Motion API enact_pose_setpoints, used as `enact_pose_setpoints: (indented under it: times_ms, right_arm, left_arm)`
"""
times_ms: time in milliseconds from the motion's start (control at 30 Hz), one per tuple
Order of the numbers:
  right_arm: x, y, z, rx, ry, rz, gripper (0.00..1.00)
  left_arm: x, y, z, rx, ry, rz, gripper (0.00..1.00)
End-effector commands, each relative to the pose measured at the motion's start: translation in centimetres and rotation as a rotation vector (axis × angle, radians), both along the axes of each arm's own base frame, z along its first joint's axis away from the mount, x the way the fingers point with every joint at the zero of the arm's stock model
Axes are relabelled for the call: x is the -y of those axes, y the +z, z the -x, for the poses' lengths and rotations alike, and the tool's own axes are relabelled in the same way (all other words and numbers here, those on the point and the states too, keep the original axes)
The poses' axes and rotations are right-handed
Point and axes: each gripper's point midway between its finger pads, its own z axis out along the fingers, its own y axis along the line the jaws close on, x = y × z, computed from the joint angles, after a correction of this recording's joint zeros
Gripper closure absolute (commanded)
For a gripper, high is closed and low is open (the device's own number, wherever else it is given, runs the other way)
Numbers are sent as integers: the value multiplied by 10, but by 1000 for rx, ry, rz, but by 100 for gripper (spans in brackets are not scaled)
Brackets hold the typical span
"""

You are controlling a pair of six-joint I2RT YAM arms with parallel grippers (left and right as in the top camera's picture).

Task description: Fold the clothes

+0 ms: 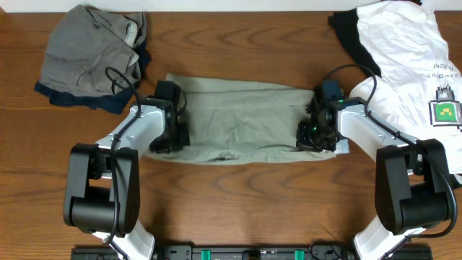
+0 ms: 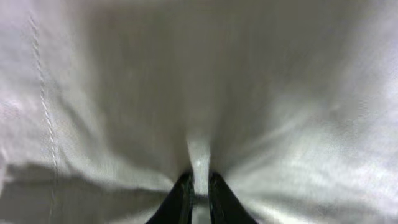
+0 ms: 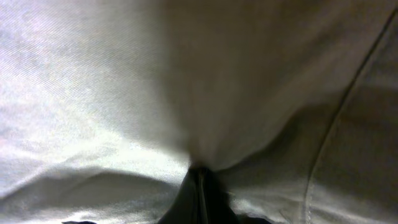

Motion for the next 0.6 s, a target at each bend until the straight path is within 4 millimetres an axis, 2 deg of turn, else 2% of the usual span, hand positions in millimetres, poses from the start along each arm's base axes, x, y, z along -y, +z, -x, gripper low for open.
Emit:
enact_pose_setpoints:
  times_ms: [0, 100, 333, 433, 567]
  right_arm:
    - [3, -9, 10, -43, -6, 23, 99]
    - [2, -9, 4, -20, -6, 19, 99]
    - [1, -9, -2, 6, -6, 14, 99]
    - [0, -9, -4, 13, -5, 12, 99]
    - [1, -9, -6, 22, -5, 15, 99]
  left_arm:
    - [-7, -19, 47, -181, 33, -35, 88]
    - [-6, -6, 39, -134, 33, -27, 88]
    - [3, 38, -18, 169, -10, 22, 87]
    - [6, 45, -40, 271, -45, 33, 86]
    - [9, 44, -64, 352, -55, 35, 85]
